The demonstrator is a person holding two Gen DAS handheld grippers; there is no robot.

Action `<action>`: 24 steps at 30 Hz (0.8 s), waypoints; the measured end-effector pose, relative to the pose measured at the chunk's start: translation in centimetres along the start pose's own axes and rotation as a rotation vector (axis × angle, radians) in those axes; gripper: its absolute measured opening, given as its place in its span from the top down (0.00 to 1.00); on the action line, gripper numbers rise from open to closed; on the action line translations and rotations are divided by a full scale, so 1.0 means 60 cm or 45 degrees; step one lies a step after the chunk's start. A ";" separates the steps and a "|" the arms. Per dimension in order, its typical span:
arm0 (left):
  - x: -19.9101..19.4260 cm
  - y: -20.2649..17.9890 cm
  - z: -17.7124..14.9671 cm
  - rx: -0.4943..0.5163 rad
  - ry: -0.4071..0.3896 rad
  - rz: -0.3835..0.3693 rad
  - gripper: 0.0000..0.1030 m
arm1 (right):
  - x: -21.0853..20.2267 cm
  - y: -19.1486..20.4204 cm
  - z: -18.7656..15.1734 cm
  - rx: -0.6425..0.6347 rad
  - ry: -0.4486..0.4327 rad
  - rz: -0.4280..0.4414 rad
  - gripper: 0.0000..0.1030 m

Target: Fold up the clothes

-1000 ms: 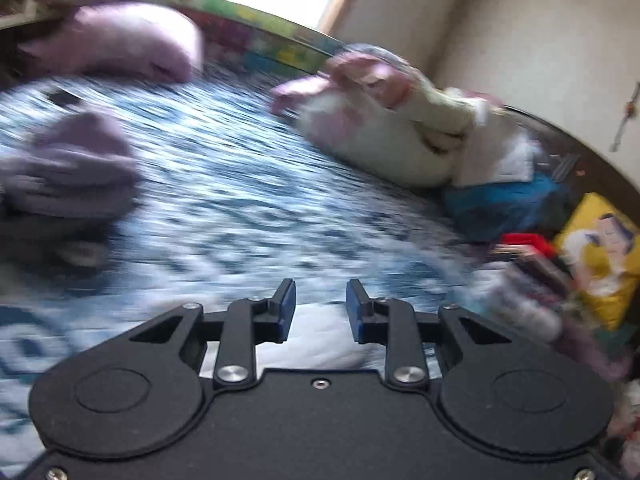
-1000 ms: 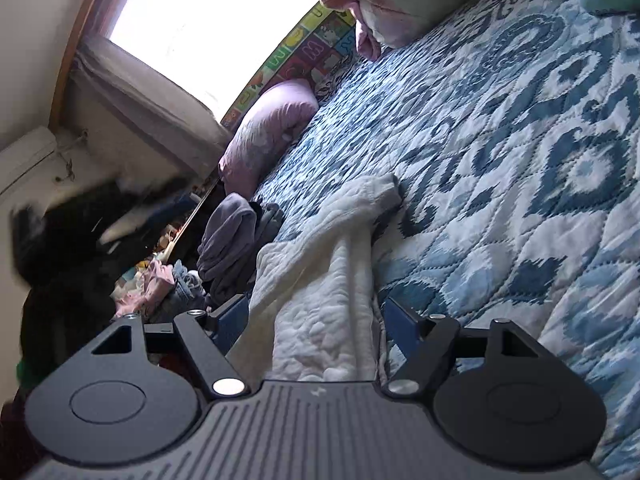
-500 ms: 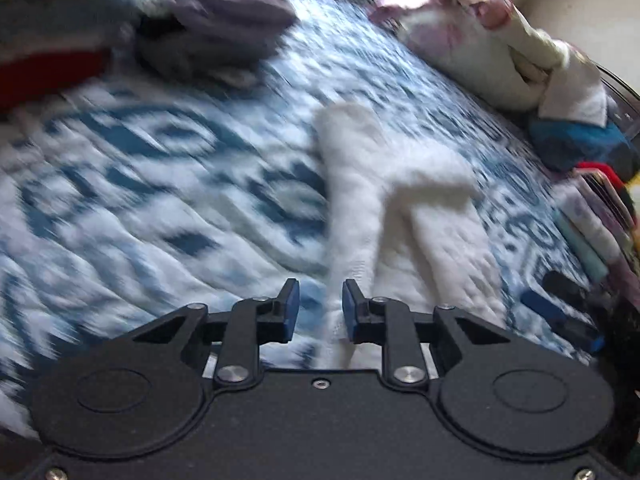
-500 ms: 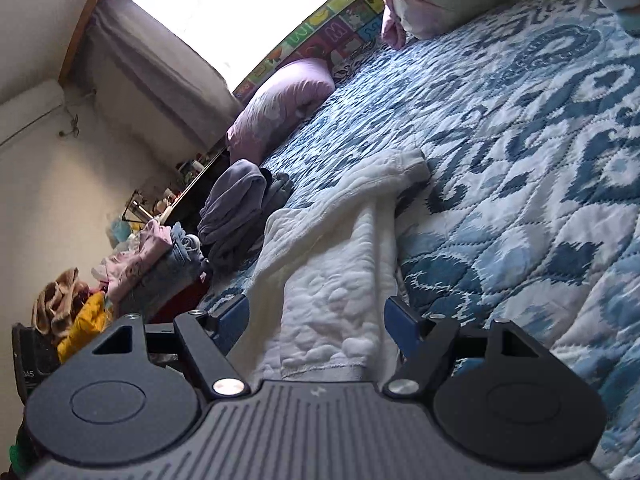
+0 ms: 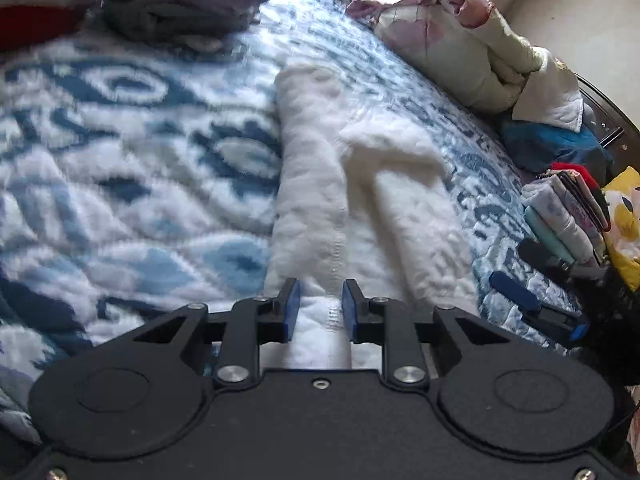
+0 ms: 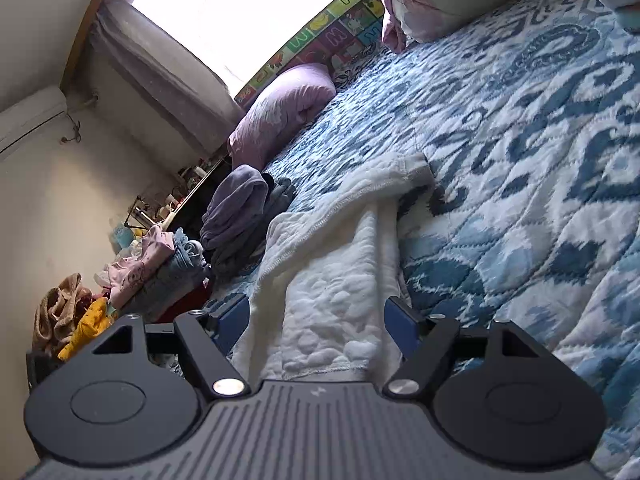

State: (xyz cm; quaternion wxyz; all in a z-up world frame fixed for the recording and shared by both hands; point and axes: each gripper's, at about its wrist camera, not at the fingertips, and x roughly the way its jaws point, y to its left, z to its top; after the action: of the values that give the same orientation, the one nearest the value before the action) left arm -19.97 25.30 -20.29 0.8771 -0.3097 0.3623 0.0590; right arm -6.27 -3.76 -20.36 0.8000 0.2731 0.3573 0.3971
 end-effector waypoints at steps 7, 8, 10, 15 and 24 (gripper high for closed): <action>0.017 0.009 -0.009 -0.051 -0.037 -0.135 0.79 | 0.019 0.042 0.020 -0.054 0.034 -0.019 0.33; 0.018 0.016 -0.008 -0.073 -0.040 -0.159 0.79 | 0.023 0.049 0.028 -0.066 0.036 -0.029 0.34; 0.018 0.029 -0.009 -0.112 -0.043 -0.202 0.79 | 0.043 0.048 0.052 -0.090 0.043 -0.095 0.37; 0.017 0.043 -0.008 -0.152 -0.038 -0.263 0.79 | 0.104 -0.011 0.125 0.073 0.071 -0.218 0.37; 0.018 0.048 -0.003 -0.149 -0.010 -0.297 0.79 | 0.183 -0.094 0.164 0.412 0.075 -0.289 0.36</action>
State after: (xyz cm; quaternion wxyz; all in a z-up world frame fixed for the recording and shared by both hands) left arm -20.21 27.37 -22.58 0.8597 -0.4004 0.3164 -0.0211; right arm 8.67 0.81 -22.47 0.7745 0.3445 0.4681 0.2495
